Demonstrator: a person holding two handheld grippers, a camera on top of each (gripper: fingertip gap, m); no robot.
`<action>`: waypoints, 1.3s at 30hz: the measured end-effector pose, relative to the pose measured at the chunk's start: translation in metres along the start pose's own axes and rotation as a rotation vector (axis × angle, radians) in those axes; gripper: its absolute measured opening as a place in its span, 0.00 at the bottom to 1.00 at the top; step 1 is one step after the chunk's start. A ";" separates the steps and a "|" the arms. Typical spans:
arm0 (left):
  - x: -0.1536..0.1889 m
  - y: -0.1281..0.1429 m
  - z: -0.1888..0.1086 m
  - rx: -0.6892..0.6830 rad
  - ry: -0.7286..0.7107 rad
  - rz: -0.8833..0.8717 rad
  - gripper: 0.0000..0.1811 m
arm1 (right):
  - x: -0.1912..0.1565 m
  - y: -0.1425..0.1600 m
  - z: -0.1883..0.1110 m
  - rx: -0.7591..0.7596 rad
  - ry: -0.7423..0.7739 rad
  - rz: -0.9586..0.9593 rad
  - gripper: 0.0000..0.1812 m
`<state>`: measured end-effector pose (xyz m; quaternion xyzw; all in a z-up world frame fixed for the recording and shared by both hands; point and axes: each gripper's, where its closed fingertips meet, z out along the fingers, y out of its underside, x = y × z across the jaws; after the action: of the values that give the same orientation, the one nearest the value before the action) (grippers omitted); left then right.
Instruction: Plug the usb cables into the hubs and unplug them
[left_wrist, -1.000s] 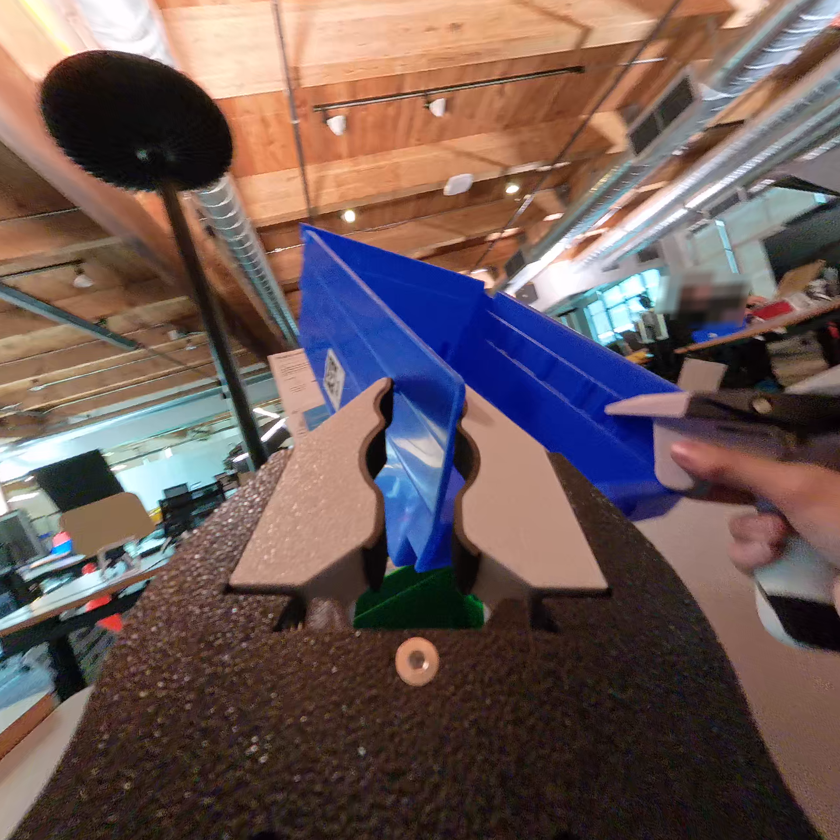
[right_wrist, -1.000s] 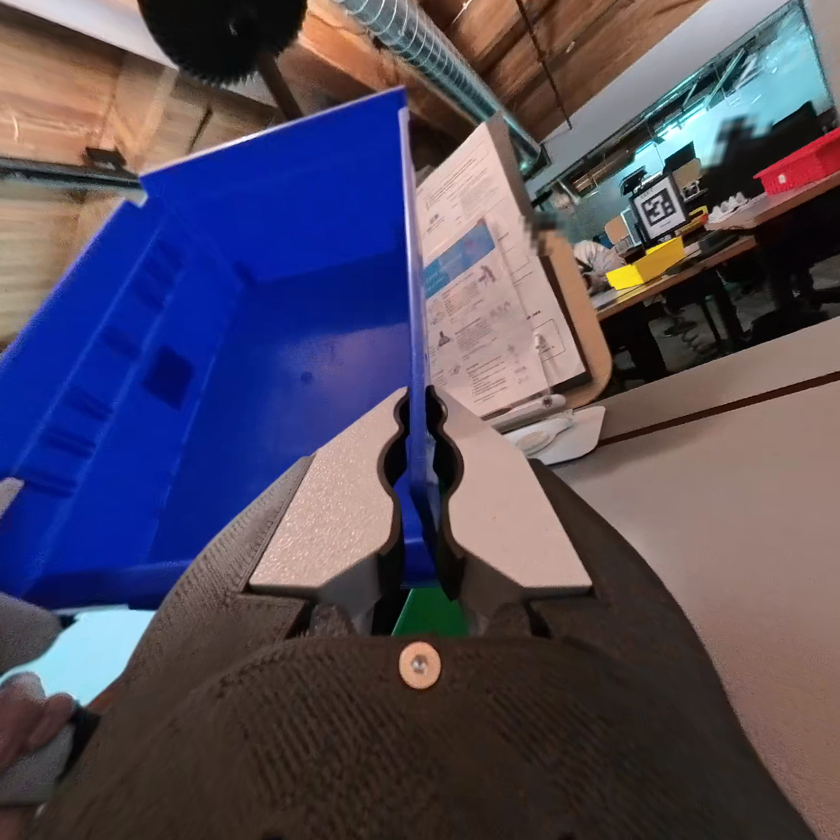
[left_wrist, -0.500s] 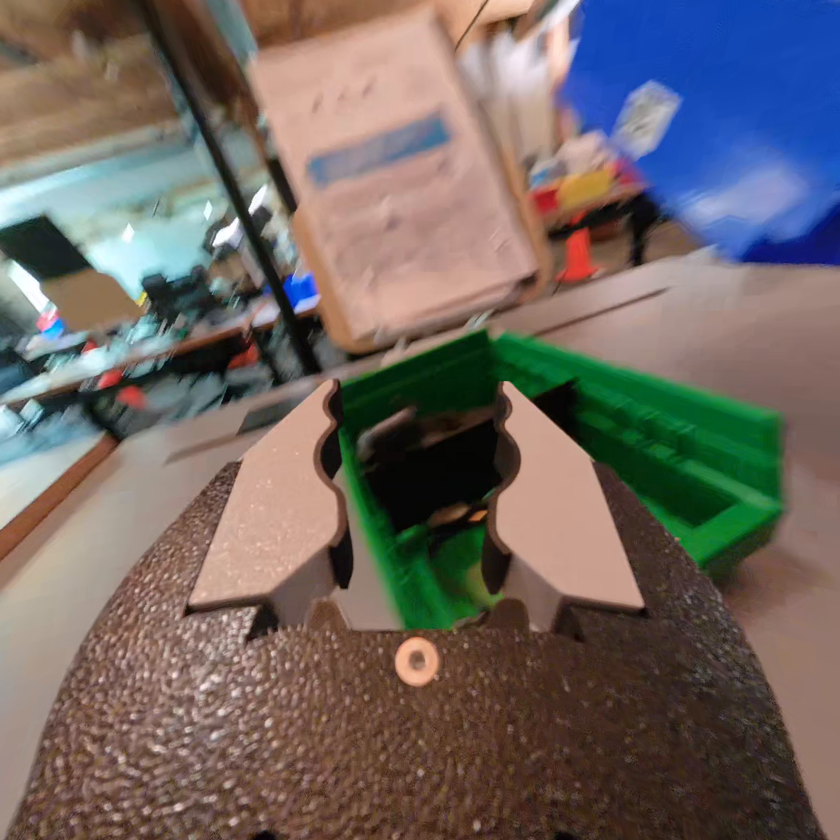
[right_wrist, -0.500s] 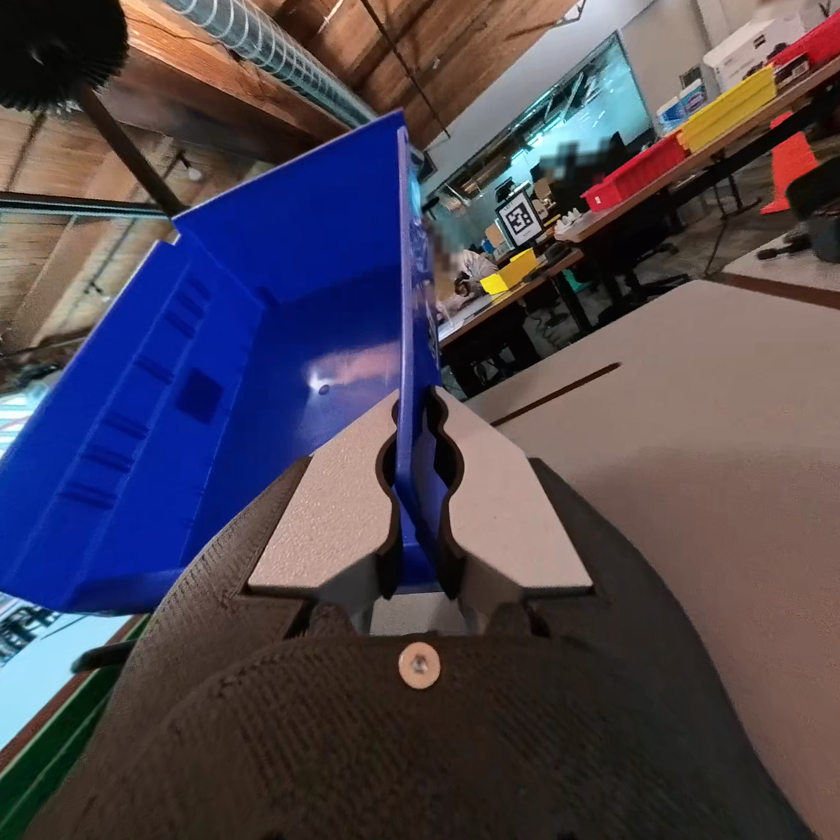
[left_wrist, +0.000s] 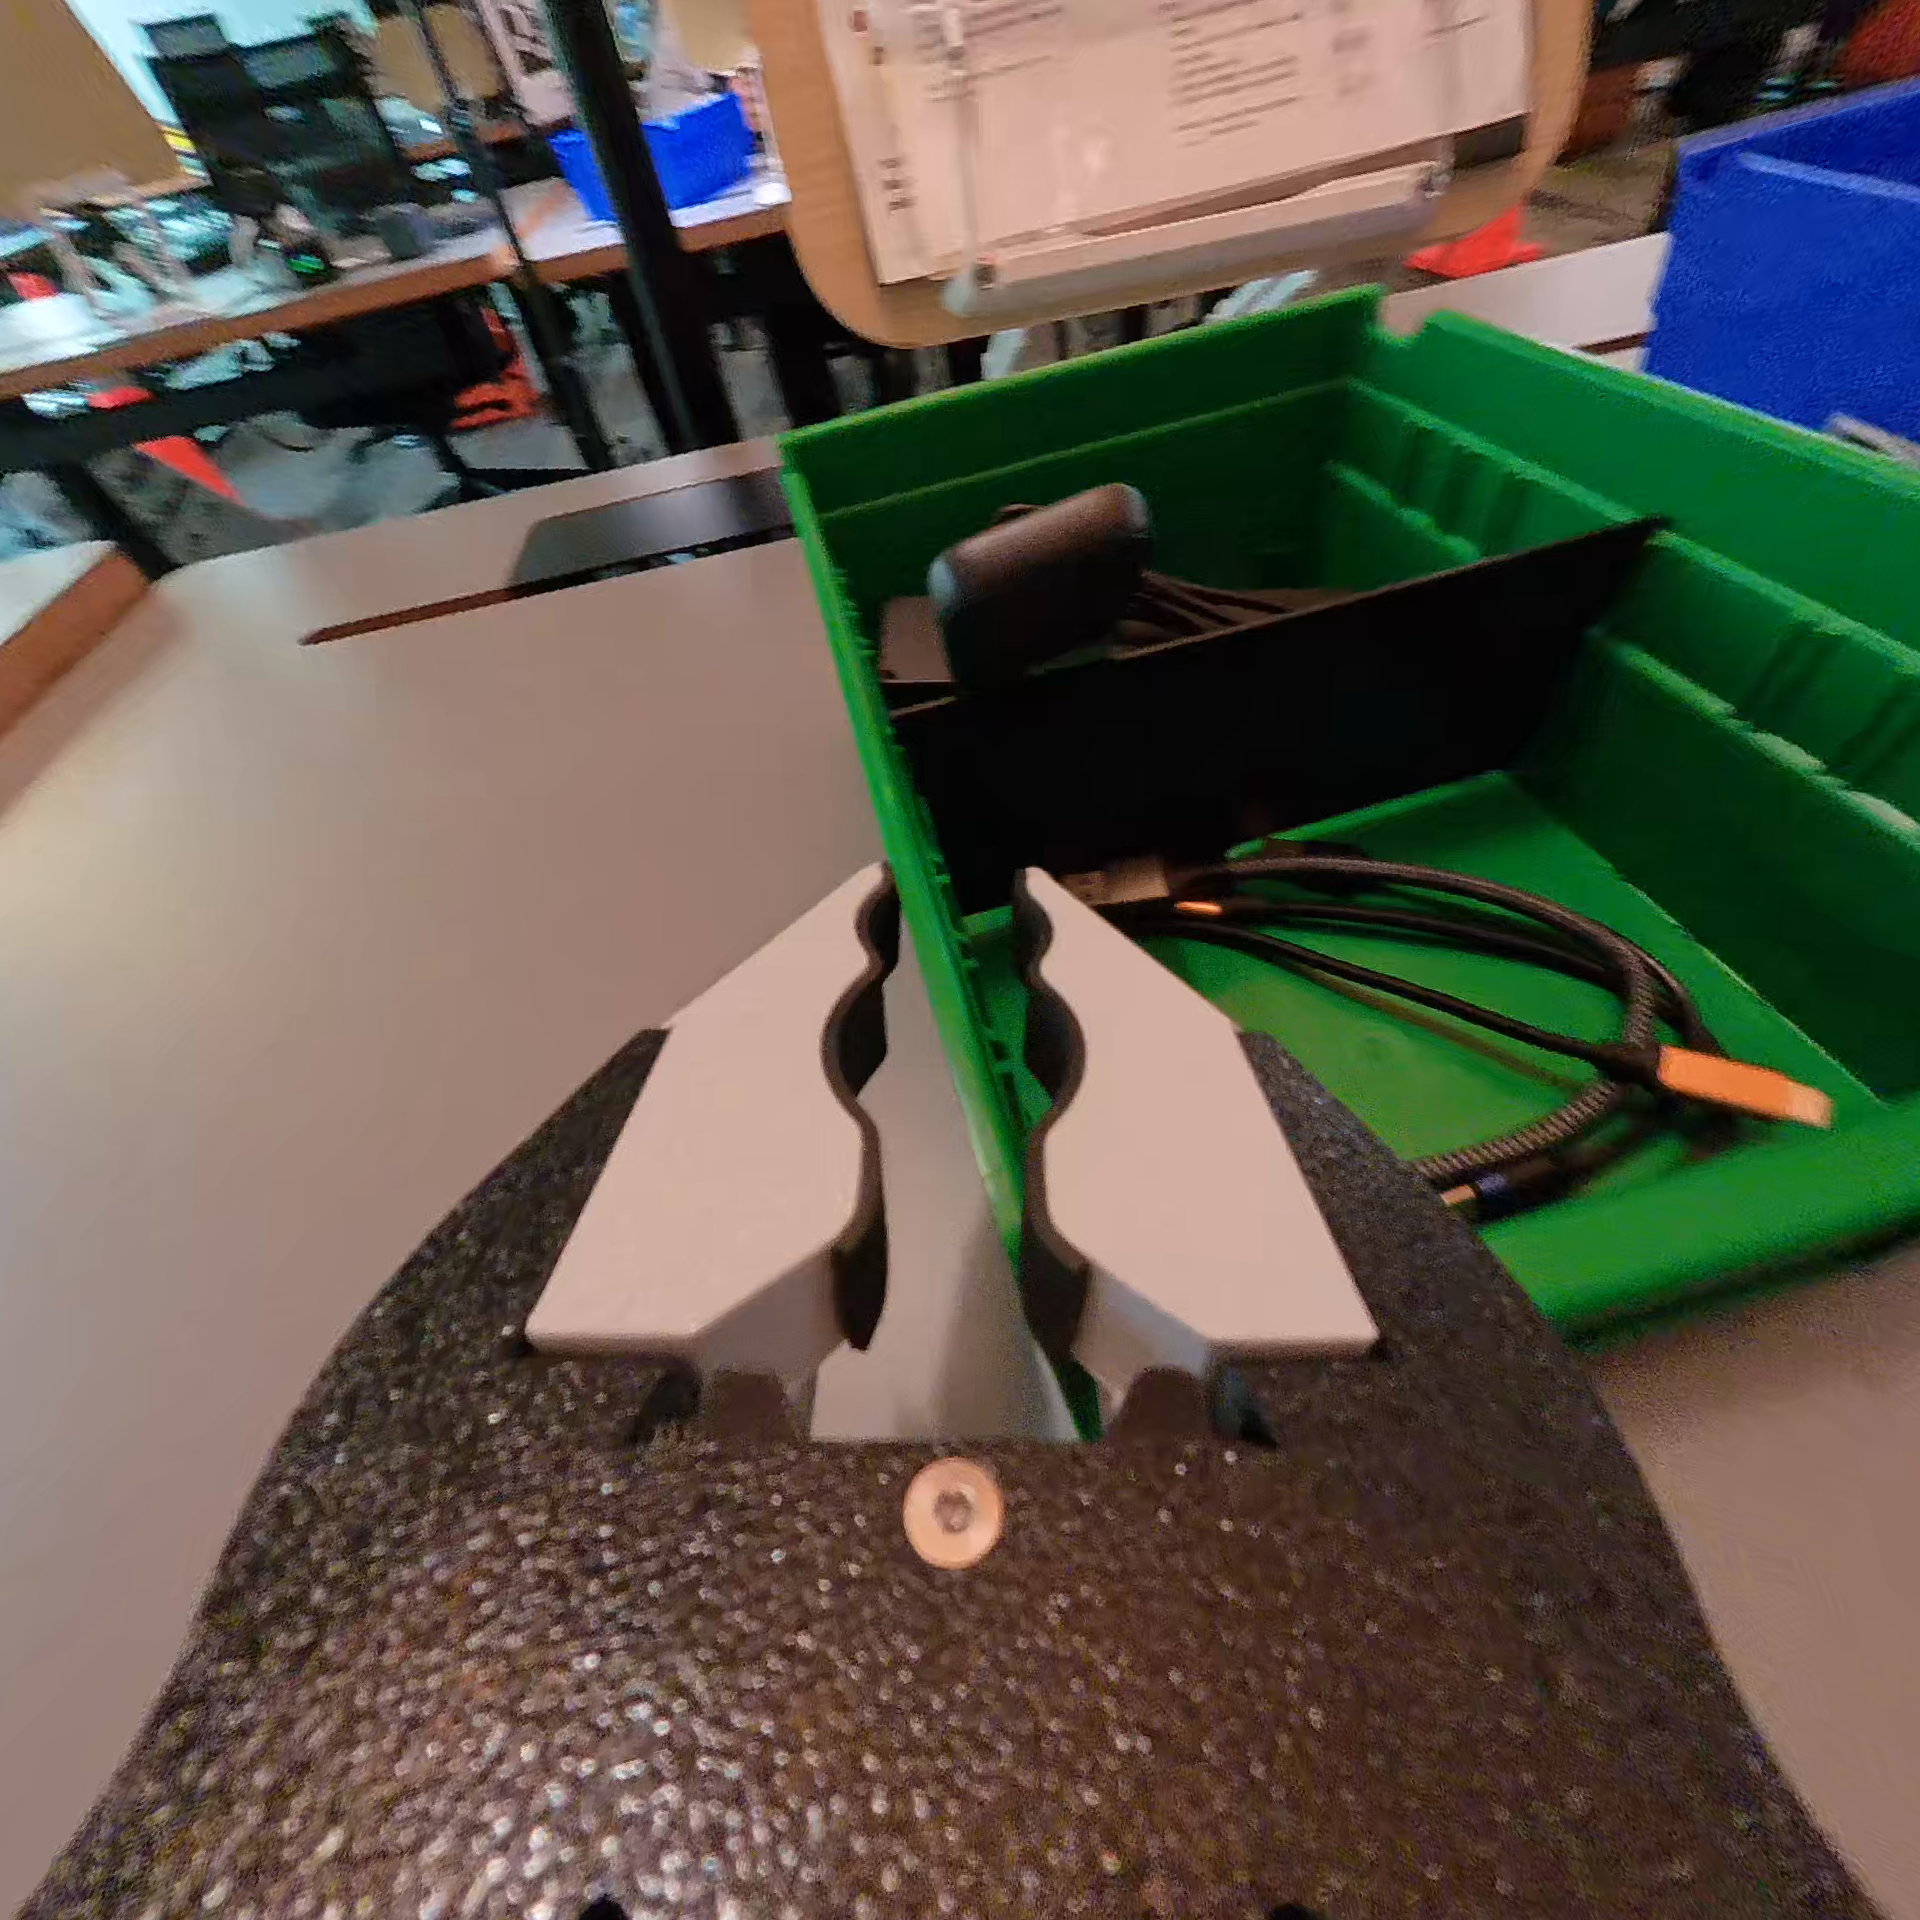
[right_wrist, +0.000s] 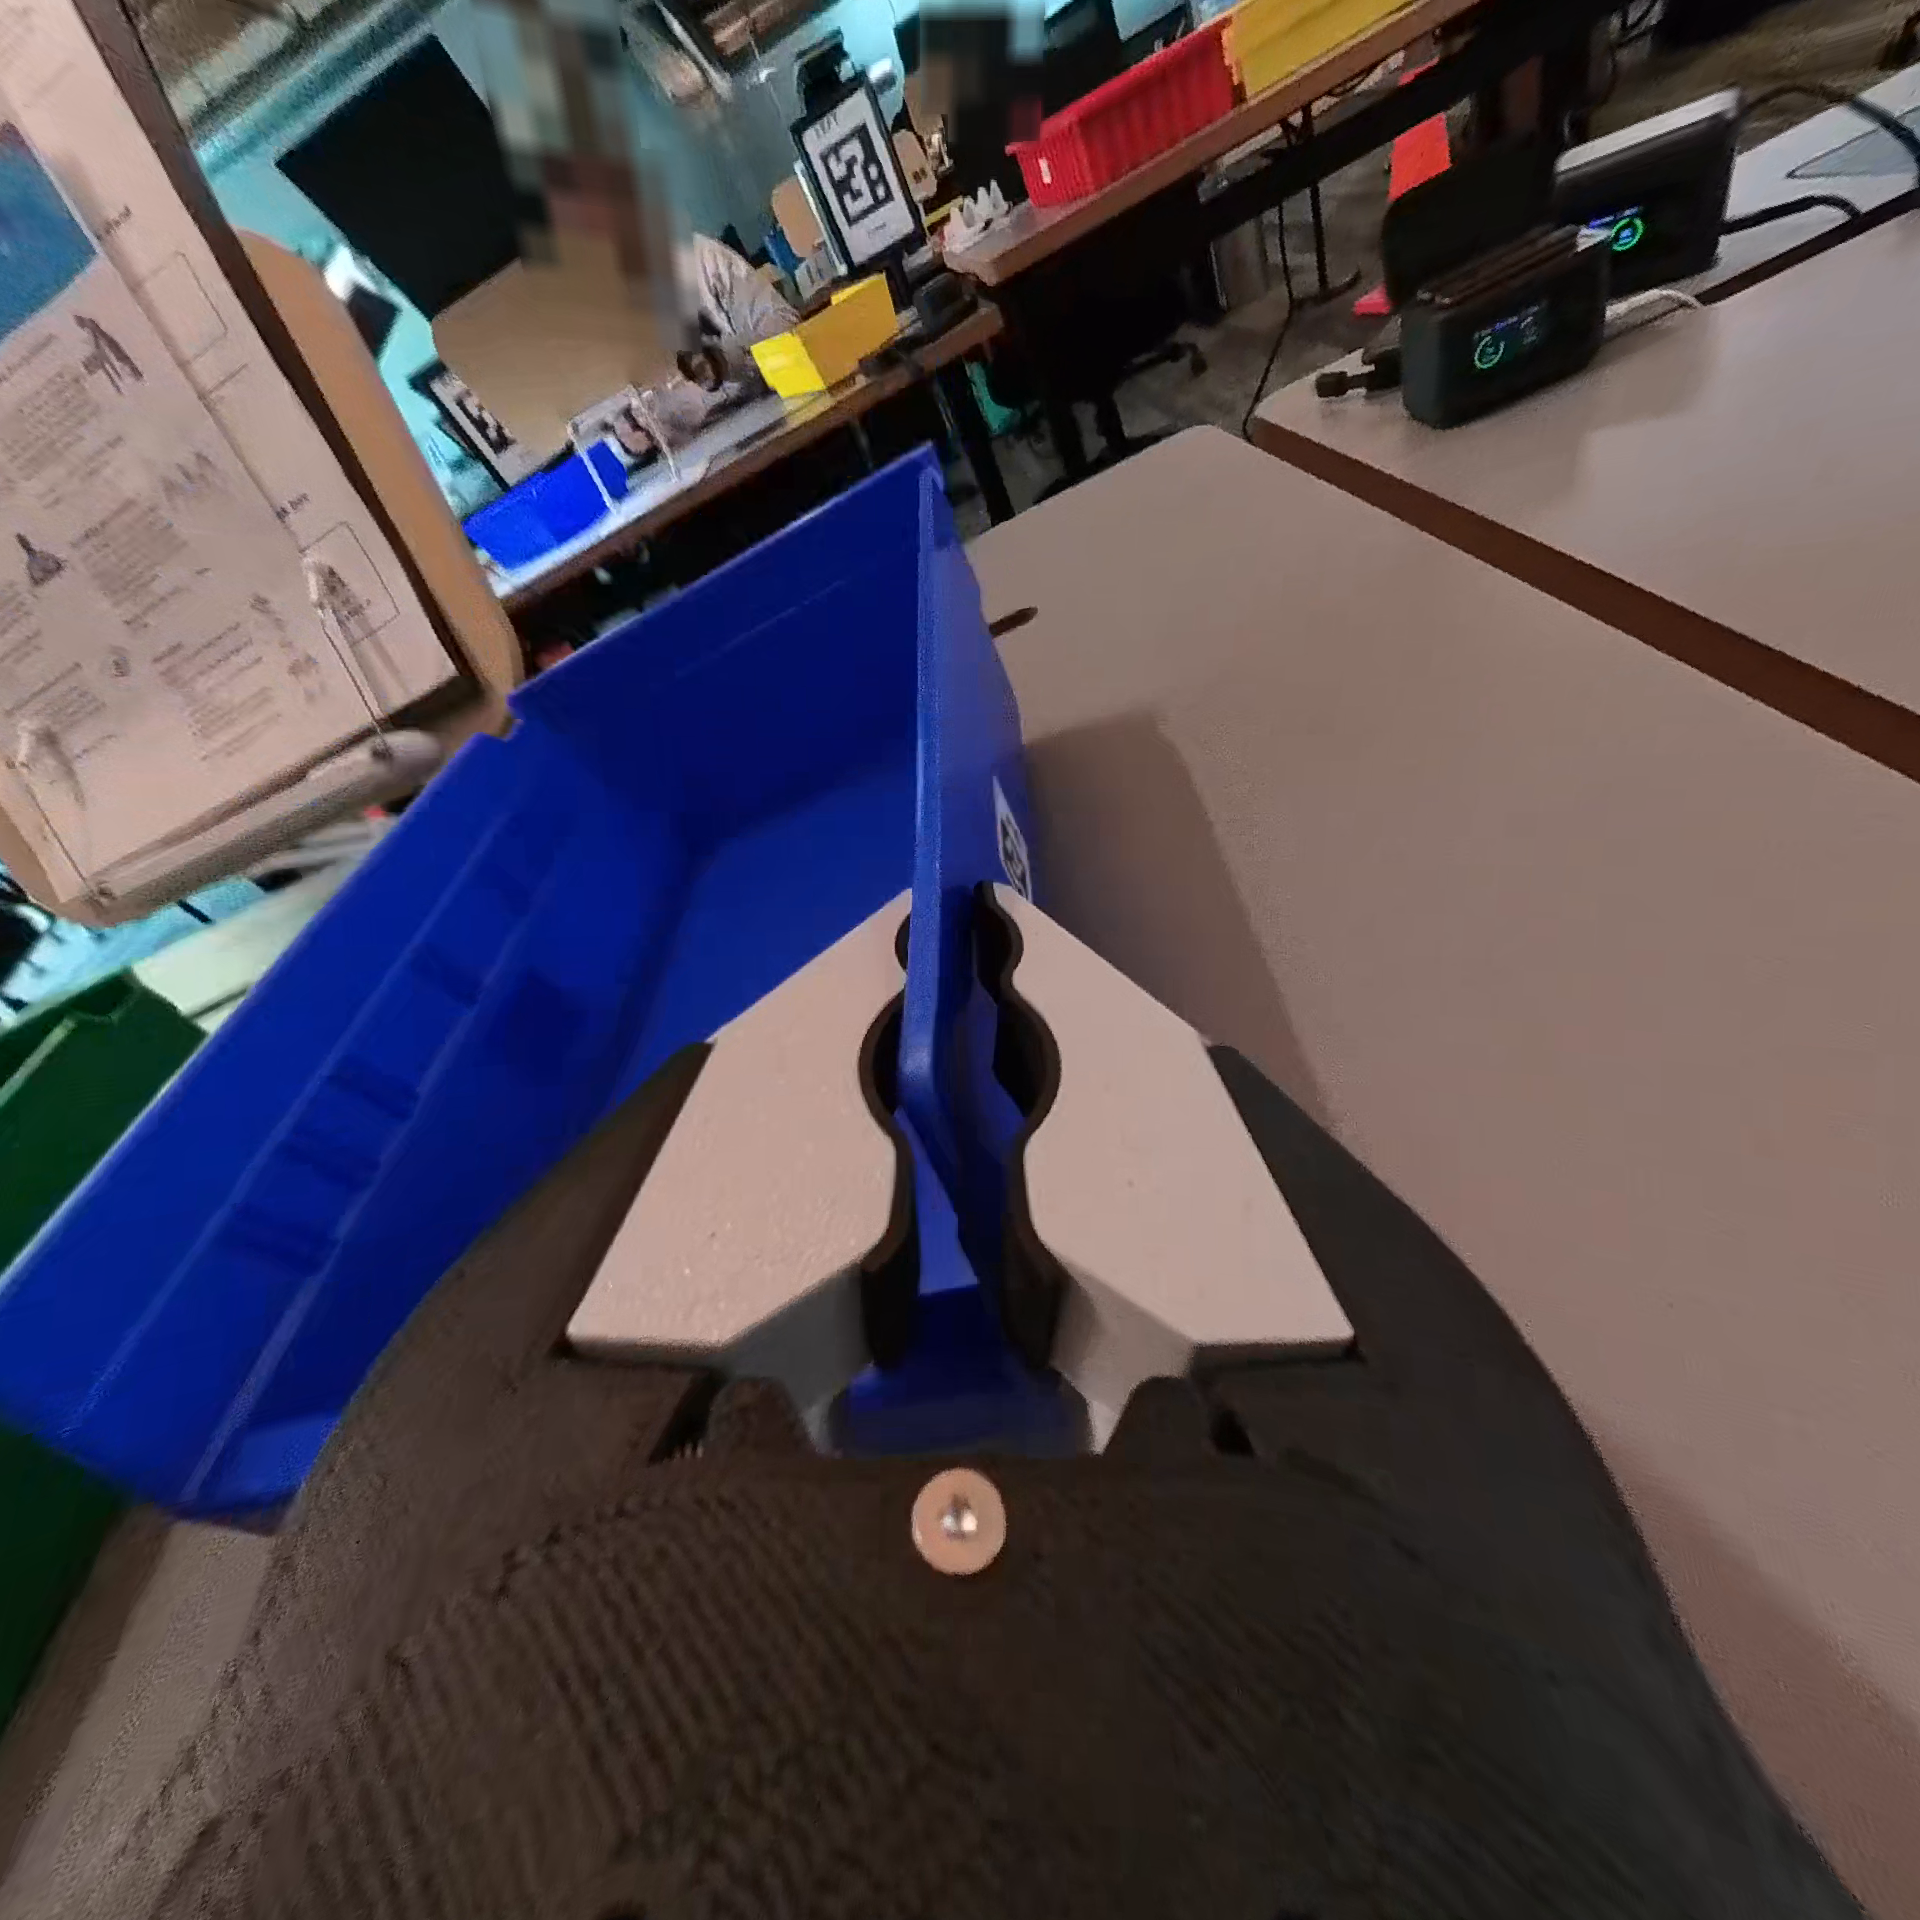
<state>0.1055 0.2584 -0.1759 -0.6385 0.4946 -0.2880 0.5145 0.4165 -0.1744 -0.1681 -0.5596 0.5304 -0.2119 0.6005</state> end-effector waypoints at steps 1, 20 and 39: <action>-0.010 0.000 0.001 0.011 -0.039 -0.015 0.06 | -0.001 0.005 0.002 -0.032 0.011 -0.045 0.01; -0.163 0.022 0.007 0.004 -0.191 -0.106 0.04 | 0.000 -0.023 -0.007 0.088 0.119 -0.332 0.38; -0.176 -0.061 0.016 -0.090 -0.033 0.254 0.24 | -0.114 -0.056 -0.032 0.214 -0.178 -0.454 0.43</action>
<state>0.0793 0.4268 -0.0989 -0.5978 0.5755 -0.1877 0.5257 0.3683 -0.1078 -0.0666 -0.6140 0.3110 -0.3459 0.6377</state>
